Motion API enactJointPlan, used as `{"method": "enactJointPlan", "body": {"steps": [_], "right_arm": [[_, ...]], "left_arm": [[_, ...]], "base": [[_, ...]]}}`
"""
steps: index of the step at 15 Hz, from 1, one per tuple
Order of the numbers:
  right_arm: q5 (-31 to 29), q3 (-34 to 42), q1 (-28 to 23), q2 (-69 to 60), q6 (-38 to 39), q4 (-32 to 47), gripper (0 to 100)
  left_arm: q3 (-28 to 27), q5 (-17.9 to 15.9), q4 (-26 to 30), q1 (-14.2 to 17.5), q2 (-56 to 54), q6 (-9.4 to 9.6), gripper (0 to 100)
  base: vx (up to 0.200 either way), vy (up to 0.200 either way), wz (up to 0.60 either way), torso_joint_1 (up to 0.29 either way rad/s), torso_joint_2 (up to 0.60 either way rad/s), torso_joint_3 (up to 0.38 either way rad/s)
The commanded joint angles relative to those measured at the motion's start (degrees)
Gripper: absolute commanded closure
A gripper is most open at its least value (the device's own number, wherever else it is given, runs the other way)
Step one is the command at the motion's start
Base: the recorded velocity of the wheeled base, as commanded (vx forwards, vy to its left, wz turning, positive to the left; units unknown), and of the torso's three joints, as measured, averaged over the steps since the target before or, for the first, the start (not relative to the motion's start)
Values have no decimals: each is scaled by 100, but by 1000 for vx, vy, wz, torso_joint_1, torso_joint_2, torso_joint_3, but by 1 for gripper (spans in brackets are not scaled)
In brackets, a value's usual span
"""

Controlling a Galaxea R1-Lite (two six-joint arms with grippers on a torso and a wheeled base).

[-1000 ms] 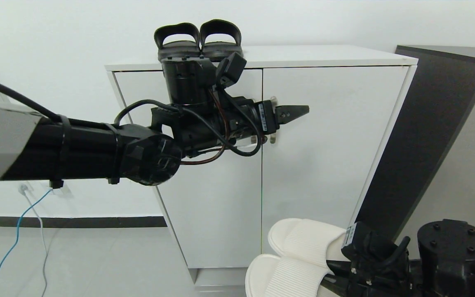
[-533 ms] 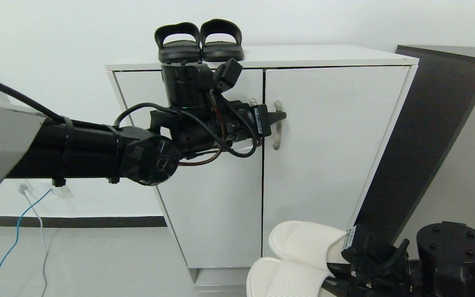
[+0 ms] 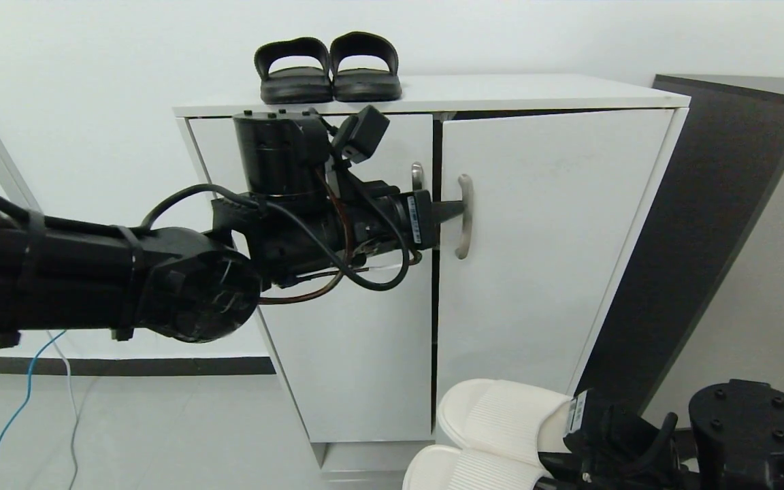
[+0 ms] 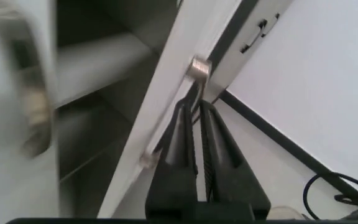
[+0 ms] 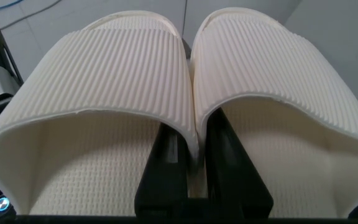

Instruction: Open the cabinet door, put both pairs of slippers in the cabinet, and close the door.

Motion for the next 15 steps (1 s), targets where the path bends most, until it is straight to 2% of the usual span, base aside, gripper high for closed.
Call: {"method": "enactJointPlan", "body": {"steps": [1, 4, 10, 12, 13, 14, 15], "right_arm": [[-16, 5, 6, 23, -6, 0, 100], [-34, 5, 6, 32, -6, 0, 100], [-51, 5, 6, 32, -50, 0, 100], [-60, 5, 6, 50, -50, 0, 100], [-60, 5, 6, 76, -50, 0, 100], [-60, 5, 6, 85, -50, 0, 100], [-60, 5, 6, 85, -50, 0, 100]], "left_arm": [[434, -3, -146, -15, -360, 44, 100], [750, -3, -454, 56, -545, 62, 100], [548, -56, -673, 513, -254, -35, 100], [284, -56, -673, 513, -52, -175, 100], [144, -65, -656, 504, -17, -360, 100], [64, -73, -647, 486, 18, -465, 100], [-23, -65, -647, 477, 62, -465, 100]], "base": [[0, 0, 0, 0, 0, 0], [0, 0, 0, 0, 0, 0], [0, 0, 0, 0, 0, 0], [0, 0, 0, 0, 0, 0], [0, 0, 0, 0, 0, 0], [0, 0, 0, 0, 0, 0], [0, 0, 0, 0, 0, 0]]}}
